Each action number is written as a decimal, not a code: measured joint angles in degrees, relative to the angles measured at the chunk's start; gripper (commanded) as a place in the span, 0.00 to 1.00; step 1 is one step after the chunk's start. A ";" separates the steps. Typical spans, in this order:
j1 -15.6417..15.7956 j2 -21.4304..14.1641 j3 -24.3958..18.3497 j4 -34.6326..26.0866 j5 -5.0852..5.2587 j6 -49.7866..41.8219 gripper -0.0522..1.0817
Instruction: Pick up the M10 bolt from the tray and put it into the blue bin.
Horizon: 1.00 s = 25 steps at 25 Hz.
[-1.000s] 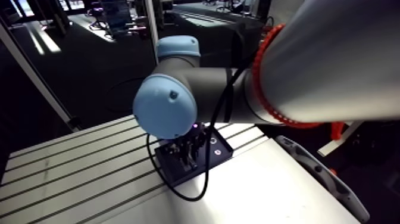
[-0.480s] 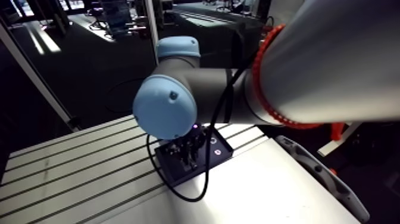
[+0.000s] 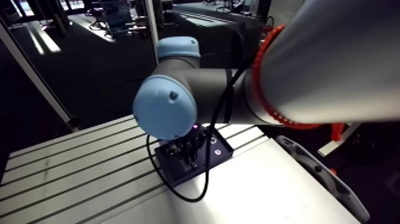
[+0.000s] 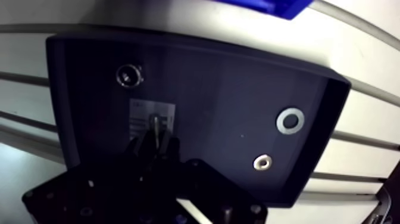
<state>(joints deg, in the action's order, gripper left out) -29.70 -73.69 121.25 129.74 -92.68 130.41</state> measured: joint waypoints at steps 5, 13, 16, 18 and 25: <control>0.00 0.00 0.00 0.01 0.00 0.25 0.76; -0.02 -0.01 0.10 -0.01 0.00 0.46 0.82; -0.02 -0.02 0.12 0.01 -0.03 0.60 0.84; -0.05 -0.04 0.10 0.01 -0.14 0.69 0.85; -0.53 -0.48 -0.68 0.03 -1.45 1.07 0.86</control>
<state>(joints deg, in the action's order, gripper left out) -30.23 -74.18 120.56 129.76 -94.13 131.48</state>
